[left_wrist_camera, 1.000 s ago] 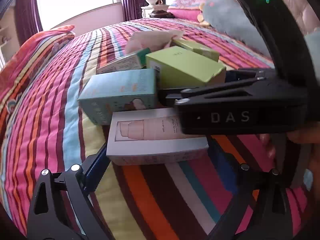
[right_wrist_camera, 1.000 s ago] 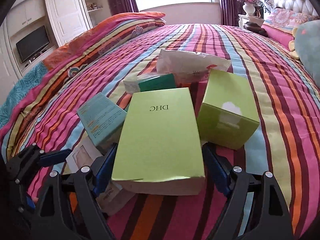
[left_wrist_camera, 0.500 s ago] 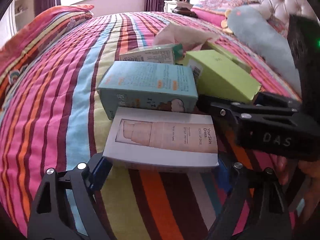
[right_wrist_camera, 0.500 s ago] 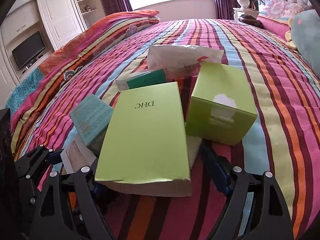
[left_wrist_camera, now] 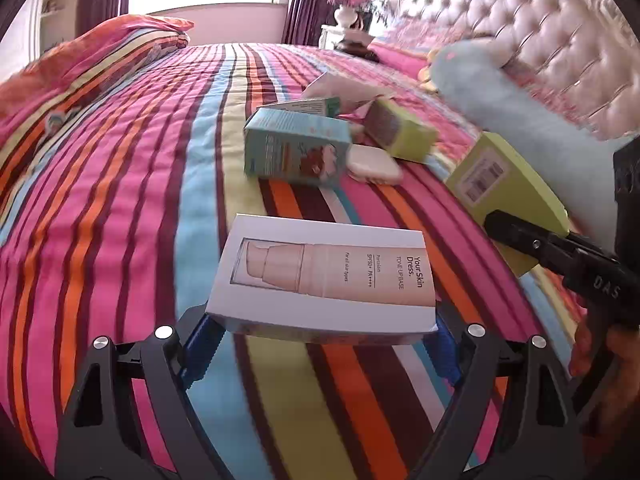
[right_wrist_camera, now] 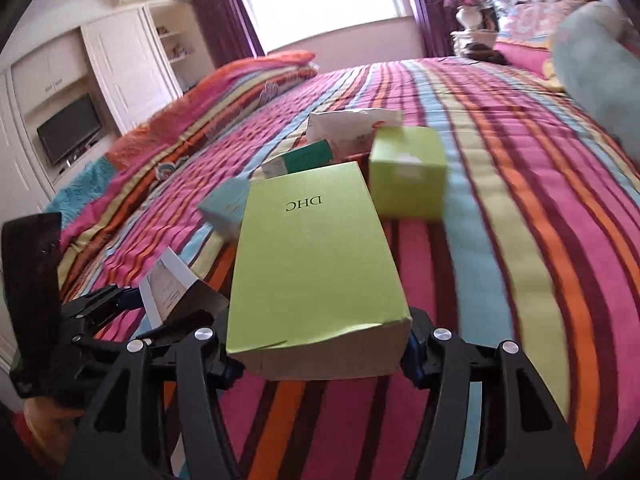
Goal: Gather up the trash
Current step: 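Carry both boxes over the wastebasket and open both tools to drop them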
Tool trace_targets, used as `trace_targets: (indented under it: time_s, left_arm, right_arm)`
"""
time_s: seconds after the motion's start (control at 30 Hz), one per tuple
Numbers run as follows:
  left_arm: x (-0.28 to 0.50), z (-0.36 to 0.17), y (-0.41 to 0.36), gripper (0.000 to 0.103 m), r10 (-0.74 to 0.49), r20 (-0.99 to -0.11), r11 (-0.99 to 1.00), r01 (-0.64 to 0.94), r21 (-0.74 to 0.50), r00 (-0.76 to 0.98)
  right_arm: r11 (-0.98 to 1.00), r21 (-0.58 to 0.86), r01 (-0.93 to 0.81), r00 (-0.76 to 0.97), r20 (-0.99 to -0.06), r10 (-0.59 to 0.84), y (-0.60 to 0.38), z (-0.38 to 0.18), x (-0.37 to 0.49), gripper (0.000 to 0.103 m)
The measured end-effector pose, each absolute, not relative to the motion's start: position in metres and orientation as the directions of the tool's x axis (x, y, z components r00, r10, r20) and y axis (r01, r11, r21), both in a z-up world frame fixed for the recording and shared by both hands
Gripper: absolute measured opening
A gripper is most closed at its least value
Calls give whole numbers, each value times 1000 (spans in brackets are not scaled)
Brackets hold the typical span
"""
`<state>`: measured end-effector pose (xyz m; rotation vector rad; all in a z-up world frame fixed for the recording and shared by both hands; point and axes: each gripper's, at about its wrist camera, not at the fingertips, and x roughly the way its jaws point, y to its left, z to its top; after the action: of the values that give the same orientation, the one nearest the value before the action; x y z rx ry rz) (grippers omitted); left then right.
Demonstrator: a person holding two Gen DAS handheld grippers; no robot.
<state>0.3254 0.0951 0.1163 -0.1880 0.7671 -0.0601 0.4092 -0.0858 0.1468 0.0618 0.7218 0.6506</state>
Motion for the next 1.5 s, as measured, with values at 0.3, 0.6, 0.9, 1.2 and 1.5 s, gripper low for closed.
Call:
trace_targets:
  time_s: [0.3, 0.6, 0.9, 1.2, 1.5]
  left_arm:
    - [115, 123, 52, 83, -187, -652, 982, 127, -138, 734]
    - [-4, -16, 16, 83, -262, -881, 965, 91, -247, 394]
    - [10, -109, -16, 83, -198, -972, 975, 127, -182, 129]
    - [10, -124, -14, 87, -162, -984, 983, 101, -154, 76]
    - [10, -125, -11, 96, -165, -983, 983, 92, -157, 85]
  right_arm:
    - [741, 245, -625, 524, -572, 631, -130, 154, 235, 57]
    - [736, 383, -558, 242, -773, 586, -141, 45, 79, 57]
    - [801, 372, -470, 38, -897, 440, -123, -41, 61, 57]
    - [793, 357, -493, -7, -913, 407, -102, -47, 62, 61]
    - [819, 355, -450, 11, -915, 402, -116, -55, 47, 81]
